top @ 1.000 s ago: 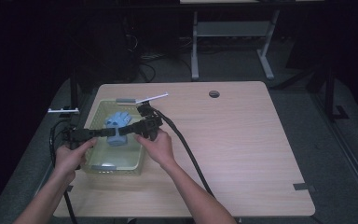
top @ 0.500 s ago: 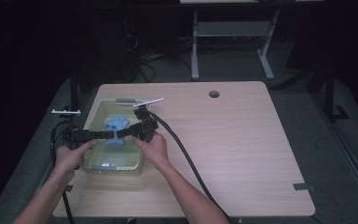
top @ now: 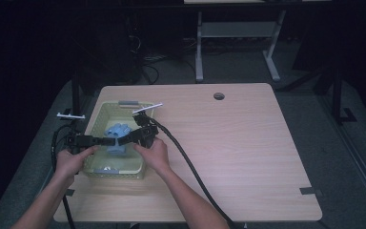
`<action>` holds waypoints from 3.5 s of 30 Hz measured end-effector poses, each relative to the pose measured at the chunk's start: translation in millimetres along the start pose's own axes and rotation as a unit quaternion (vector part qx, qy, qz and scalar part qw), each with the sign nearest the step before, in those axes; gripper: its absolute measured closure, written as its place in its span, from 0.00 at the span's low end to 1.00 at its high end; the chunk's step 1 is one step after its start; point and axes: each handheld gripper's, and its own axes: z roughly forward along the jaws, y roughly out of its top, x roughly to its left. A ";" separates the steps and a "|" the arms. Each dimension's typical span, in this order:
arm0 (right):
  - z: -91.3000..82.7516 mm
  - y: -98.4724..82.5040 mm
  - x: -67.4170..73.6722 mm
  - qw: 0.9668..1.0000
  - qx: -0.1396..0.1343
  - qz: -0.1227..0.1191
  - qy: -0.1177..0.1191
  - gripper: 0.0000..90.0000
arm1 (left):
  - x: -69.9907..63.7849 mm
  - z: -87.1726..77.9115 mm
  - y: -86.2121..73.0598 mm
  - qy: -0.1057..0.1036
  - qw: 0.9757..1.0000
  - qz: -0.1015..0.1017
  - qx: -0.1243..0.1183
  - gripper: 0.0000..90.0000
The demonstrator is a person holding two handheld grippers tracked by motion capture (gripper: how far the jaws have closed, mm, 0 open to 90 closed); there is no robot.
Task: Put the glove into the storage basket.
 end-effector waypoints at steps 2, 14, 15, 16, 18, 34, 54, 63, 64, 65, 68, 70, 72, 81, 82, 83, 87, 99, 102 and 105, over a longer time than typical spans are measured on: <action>1.2 -0.3 -1.0 1.000 0.003 0.000 0.000 0.84 | 0.4 1.2 -0.7 0.004 1.000 -0.001 0.001 0.87; 9.1 -2.6 -1.9 0.999 0.032 -0.006 -0.028 0.82 | 9.9 7.8 -6.5 0.012 1.000 -0.009 0.016 0.88; 9.4 -2.6 -2.0 0.999 0.034 -0.006 -0.032 0.82 | 9.5 8.2 -6.5 0.015 1.000 -0.010 0.016 0.88; 8.9 -2.6 -1.8 0.999 0.036 -0.008 -0.036 0.81 | 8.8 8.4 -6.5 0.016 1.000 -0.012 0.016 0.87; 7.6 -2.2 -1.4 0.998 0.037 -0.009 -0.041 0.80 | 9.0 9.0 -6.3 0.026 0.999 -0.007 0.022 0.87; -29.3 -6.6 4.9 0.999 0.015 -0.019 -0.049 0.78 | -6.2 37.0 3.4 0.193 0.968 0.066 0.150 0.74; -44.2 -9.6 6.0 1.000 -0.005 -0.010 -0.028 0.76 | -4.0 51.0 9.2 0.255 0.941 0.086 0.207 0.83; -50.7 -10.6 3.6 1.000 -0.014 -0.007 -0.024 0.76 | -13.8 34.7 16.4 0.224 0.957 0.087 0.160 0.79; -51.6 -11.2 2.6 0.999 -0.017 -0.010 -0.025 0.76 | -14.5 33.4 17.3 0.225 0.957 0.090 0.160 0.79; -52.9 -11.7 2.0 0.999 -0.018 -0.008 -0.026 0.76 | -15.0 32.5 17.6 0.221 0.959 0.088 0.154 0.79; -56.2 -12.5 -1.0 0.999 -0.017 -0.003 -0.029 0.74 | -15.2 29.4 18.1 0.211 0.963 0.084 0.143 0.78; -59.3 -13.1 -2.7 0.999 -0.023 0.002 -0.026 0.74 | -14.2 27.1 19.1 0.204 0.966 0.080 0.136 0.78; -61.8 -14.2 -4.1 0.999 -0.025 0.001 -0.023 0.73 | -13.8 23.9 20.0 0.202 0.968 0.079 0.127 0.77; -77.2 -16.6 -11.7 0.999 -0.034 0.008 -0.020 0.68 | -16.7 17.0 22.4 0.180 0.976 0.075 0.097 0.74; -79.1 -16.7 -12.3 0.999 -0.035 0.009 -0.018 0.68 | -17.8 16.6 22.7 0.179 0.976 0.076 0.095 0.74; -81.0 -16.8 -12.6 0.999 -0.034 0.009 -0.020 0.68 | -18.3 16.2 23.0 0.176 0.977 0.078 0.092 0.74; -89.9 -17.2 -15.3 0.999 -0.037 0.007 -0.020 0.66 | -23.5 13.8 23.5 0.166 0.980 0.077 0.076 0.73; -111.6 -20.4 -25.1 0.998 -0.052 0.022 -0.013 0.64 | -45.2 9.9 27.1 0.149 0.984 0.091 0.038 0.68; -116.7 -20.4 -26.1 0.998 -0.056 0.024 -0.010 0.62 | -50.2 8.4 28.0 0.147 0.984 0.097 0.032 0.67; -121.7 -21.3 -28.4 0.998 -0.061 0.024 -0.012 0.60 | -54.4 6.8 28.3 0.143 0.984 0.099 0.025 0.67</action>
